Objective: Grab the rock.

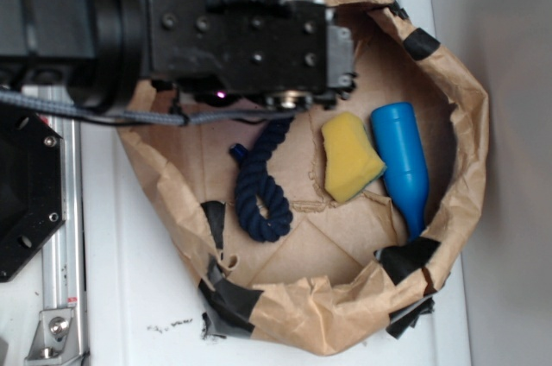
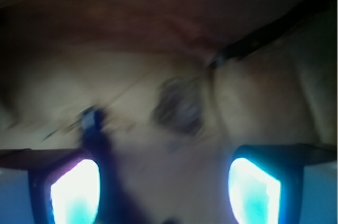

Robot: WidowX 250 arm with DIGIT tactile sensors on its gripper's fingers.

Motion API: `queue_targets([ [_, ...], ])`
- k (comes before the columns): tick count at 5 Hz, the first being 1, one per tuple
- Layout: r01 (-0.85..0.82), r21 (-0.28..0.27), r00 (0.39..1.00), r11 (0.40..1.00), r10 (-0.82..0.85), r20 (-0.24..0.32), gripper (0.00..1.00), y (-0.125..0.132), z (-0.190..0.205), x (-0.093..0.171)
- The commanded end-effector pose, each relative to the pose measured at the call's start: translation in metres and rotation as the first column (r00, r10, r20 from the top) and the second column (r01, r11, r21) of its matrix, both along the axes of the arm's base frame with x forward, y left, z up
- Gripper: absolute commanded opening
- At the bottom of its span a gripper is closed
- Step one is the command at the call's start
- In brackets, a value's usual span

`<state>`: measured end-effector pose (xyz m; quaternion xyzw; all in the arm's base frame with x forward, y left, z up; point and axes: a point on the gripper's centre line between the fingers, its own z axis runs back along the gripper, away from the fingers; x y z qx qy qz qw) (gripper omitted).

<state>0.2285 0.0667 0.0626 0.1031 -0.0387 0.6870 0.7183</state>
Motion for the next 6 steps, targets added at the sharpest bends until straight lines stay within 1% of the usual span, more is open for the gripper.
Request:
queue_targets([
  [1,0.004,0.061,0.999,0.998,-0.007,0.046,1.0,0.03,0.005,-0.007],
  [3,0.016,0.089,0.999,0.996,-0.02,0.051,1.0,0.038,0.0,-0.007],
  [4,0.046,0.091,0.992,0.995,-0.056,0.11,1.0,0.039,-0.011,0.004],
  [5,0.13,0.02,0.984,0.991,-0.132,0.121,1.0,0.027,-0.032,0.011],
  [6,0.157,0.041,0.978,0.987,-0.161,0.131,1.0,0.017,-0.032,0.006],
])
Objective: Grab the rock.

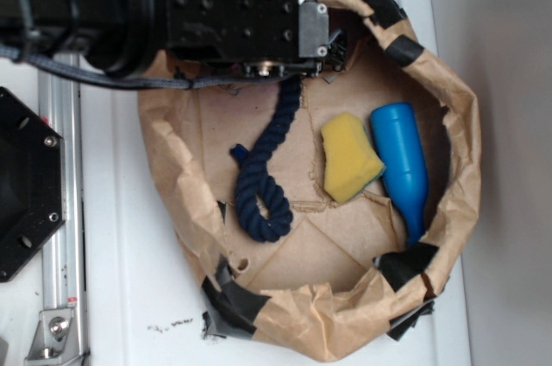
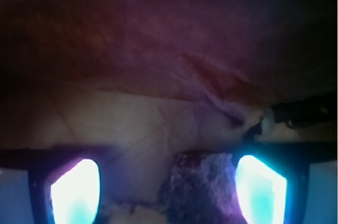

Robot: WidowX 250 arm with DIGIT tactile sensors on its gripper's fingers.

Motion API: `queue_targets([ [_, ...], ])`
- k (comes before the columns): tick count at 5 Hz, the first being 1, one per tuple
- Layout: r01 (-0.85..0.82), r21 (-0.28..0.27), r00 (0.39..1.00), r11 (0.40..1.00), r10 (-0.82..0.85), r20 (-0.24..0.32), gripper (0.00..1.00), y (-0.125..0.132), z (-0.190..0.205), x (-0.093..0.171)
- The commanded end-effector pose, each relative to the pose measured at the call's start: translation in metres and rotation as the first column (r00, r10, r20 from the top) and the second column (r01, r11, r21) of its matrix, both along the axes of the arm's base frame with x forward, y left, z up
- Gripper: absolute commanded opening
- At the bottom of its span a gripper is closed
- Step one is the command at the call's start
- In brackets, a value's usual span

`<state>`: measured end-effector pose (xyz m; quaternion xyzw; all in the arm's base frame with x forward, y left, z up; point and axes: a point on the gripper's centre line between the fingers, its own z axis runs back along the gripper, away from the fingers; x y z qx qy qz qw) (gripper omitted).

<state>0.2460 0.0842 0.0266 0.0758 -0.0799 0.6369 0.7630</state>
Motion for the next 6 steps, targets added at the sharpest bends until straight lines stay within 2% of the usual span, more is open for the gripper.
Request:
queue_targets([
  [1,0.032,0.023,0.996,0.999,-0.034,0.077,1.0,-0.009,0.016,-0.018],
  [2,0.028,0.003,0.991,1.0,-0.028,0.134,1.0,-0.021,0.045,-0.022],
  [3,0.024,0.017,0.986,1.0,-0.026,0.163,1.0,-0.028,0.056,-0.022],
  [5,0.015,0.062,0.99,0.998,-0.024,0.139,1.0,-0.026,0.04,-0.021],
  [6,-0.012,0.08,0.989,0.997,0.0,0.151,1.0,-0.017,0.026,-0.022],
])
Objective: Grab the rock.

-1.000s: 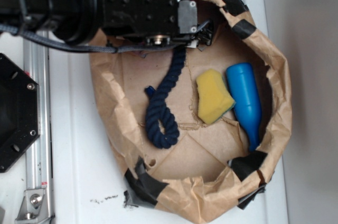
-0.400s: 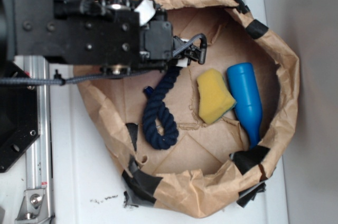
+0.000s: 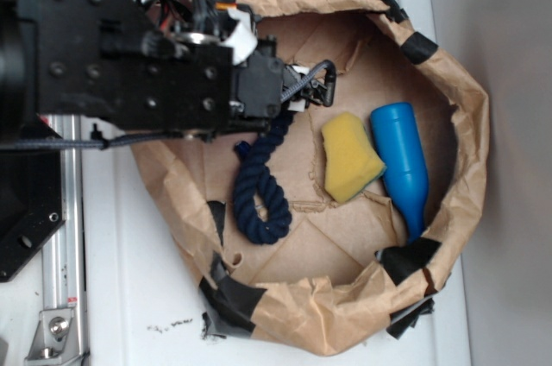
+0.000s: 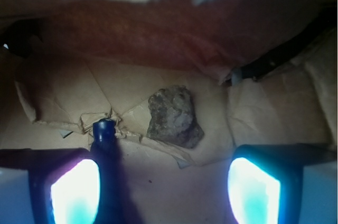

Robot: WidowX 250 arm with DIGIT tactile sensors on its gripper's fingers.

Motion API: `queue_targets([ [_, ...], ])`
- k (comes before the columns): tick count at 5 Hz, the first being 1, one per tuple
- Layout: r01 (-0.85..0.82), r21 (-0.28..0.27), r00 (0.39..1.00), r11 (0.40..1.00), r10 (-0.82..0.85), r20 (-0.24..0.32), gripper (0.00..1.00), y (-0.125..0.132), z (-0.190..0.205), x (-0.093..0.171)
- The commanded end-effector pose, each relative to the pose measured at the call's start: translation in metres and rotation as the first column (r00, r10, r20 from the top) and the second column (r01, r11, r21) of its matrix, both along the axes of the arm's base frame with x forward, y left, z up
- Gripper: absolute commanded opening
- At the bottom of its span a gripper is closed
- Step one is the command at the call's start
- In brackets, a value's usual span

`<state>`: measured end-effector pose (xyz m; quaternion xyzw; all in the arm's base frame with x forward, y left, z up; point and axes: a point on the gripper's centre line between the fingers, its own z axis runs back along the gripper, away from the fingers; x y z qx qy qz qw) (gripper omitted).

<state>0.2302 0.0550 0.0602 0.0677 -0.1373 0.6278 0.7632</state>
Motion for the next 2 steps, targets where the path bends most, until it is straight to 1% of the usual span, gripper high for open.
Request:
queue_targets([
  [1,-0.037,0.043,0.998,0.998,0.035,0.048,1.0,0.02,-0.014,-0.01],
  [2,-0.038,0.068,0.999,0.997,0.036,0.023,1.0,0.025,-0.026,-0.015],
])
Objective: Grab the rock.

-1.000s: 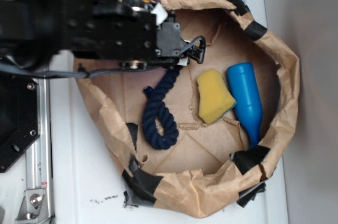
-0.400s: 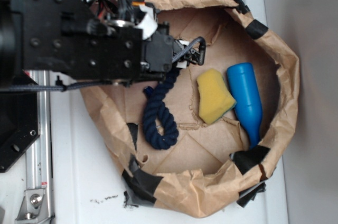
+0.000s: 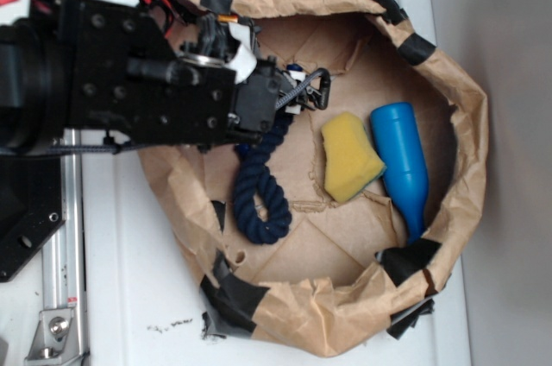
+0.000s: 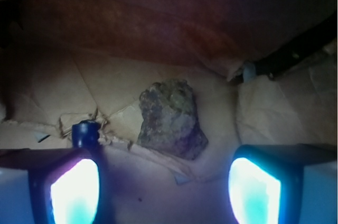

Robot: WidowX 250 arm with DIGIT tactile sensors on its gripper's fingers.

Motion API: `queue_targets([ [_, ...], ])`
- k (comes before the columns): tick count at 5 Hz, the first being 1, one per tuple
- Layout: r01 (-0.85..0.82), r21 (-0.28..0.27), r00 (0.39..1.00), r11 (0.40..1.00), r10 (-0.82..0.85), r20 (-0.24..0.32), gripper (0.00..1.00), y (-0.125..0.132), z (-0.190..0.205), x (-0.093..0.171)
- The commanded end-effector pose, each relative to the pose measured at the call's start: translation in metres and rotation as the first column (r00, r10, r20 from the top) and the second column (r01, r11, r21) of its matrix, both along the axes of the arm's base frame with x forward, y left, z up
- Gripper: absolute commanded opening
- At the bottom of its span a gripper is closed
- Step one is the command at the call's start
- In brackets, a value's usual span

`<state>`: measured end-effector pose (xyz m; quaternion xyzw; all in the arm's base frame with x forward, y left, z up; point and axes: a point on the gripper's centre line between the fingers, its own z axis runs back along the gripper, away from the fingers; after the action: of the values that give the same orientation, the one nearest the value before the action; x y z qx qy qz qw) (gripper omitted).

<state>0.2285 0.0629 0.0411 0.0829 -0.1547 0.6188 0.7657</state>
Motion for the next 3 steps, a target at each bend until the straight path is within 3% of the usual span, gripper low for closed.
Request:
queue_targets([
  [1,-0.057,0.039,0.998,0.998,0.058,-0.007,1.0,0.026,-0.016,-0.014],
  [3,-0.082,0.011,0.996,0.997,0.083,-0.017,1.0,0.039,-0.012,-0.011],
])
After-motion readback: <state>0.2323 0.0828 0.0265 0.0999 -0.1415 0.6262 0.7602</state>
